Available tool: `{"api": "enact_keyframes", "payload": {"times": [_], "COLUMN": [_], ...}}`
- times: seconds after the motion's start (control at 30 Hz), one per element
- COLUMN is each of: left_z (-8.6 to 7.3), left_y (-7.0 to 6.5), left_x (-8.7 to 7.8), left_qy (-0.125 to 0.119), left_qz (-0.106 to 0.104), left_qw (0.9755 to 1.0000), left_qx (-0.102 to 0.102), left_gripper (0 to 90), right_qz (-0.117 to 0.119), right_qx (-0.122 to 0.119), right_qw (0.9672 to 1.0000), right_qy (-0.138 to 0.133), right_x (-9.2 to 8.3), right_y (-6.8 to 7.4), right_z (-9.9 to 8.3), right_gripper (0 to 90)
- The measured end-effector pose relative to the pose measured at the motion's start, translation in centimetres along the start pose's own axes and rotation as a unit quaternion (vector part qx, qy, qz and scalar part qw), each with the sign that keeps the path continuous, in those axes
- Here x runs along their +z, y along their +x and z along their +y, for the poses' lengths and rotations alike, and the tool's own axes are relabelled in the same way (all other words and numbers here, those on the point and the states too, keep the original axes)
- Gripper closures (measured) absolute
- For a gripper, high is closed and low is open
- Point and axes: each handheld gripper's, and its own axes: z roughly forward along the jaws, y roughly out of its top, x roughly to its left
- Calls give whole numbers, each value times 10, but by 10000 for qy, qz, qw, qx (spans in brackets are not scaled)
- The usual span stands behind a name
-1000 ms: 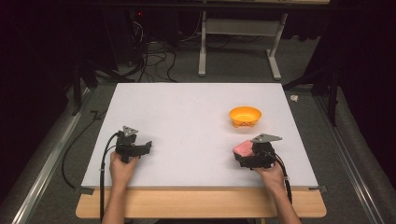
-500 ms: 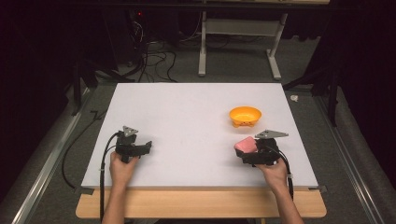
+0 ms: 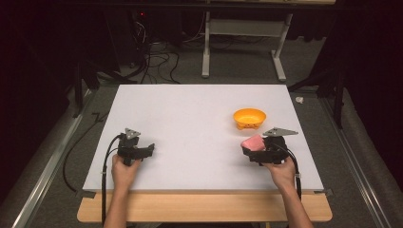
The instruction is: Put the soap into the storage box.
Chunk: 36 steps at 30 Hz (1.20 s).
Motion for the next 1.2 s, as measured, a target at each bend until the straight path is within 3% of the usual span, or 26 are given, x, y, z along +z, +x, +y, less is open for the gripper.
{"api": "enact_keyframes", "payload": {"times": [0.7,1.2], "left_z": [0,0], "left_y": [0,0], "left_x": [0,0], "left_qy": [0,1], "left_qz": [1,1], "left_qw": [10000,10000], "left_qx": [0,0], "left_gripper": [189,189], "right_qz": [-83,-155], "right_qx": [-65,129], "right_qw": [9999,9998], "right_qy": [-79,-72], "right_x": [0,3], "right_y": [-5,-15], "right_z": [31,49], "right_gripper": [136,136]}}
